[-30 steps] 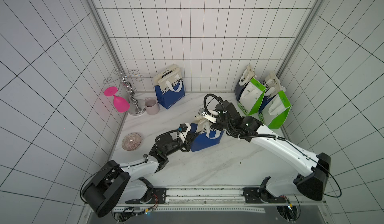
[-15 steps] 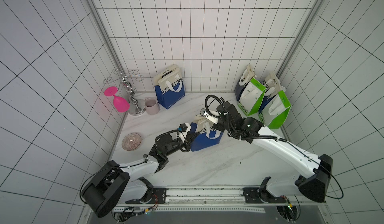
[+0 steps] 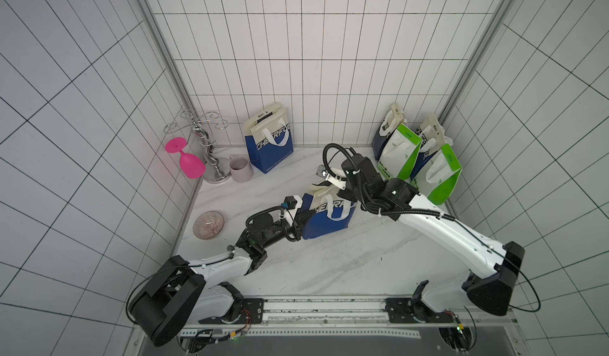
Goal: Open the takeout bag
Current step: Open the takeout bag at the center of the board.
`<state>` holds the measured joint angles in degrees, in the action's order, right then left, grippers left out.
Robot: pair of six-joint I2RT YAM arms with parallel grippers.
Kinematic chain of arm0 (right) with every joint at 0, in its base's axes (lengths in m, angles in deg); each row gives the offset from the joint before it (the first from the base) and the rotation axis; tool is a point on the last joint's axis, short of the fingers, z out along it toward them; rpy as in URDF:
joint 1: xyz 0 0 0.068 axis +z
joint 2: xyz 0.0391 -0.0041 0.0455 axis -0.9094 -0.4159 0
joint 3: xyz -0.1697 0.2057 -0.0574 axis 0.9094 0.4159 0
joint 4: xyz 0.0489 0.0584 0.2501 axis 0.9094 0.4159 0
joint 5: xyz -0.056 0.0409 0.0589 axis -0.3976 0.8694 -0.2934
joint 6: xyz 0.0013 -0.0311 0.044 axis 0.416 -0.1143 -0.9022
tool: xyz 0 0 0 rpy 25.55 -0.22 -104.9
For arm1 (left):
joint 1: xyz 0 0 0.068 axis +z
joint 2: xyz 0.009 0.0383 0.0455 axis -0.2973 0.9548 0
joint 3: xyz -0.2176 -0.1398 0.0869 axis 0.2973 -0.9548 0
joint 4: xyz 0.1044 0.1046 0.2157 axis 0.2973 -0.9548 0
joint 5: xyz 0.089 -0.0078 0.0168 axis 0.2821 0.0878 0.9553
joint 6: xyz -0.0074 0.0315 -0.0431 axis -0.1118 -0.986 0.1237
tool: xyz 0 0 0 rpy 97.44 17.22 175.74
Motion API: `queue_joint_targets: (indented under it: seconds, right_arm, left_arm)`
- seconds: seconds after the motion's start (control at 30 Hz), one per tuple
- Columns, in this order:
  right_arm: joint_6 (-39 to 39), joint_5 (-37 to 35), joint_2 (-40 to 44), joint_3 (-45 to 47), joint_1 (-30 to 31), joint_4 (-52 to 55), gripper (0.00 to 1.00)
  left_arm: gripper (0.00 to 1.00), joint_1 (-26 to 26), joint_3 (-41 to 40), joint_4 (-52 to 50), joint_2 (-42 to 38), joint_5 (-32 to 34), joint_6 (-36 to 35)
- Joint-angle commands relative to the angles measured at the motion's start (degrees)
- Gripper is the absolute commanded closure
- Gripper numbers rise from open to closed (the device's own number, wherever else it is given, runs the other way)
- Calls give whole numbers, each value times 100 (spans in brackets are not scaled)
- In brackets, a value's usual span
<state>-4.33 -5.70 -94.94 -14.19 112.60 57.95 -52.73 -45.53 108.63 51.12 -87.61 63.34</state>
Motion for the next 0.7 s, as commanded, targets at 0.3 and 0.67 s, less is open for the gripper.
queue_joint_targets:
  seconds: [0.3,0.67]
  right_arm:
    - [529,-273,120,-842,-101,-67,100]
    - [-75,-104,-94,-449,-342,-163,79]
  left_arm:
    - [100,-10,74,-20,-16,-17,-94]
    - [100,-9,70,5,5,-62,-90]
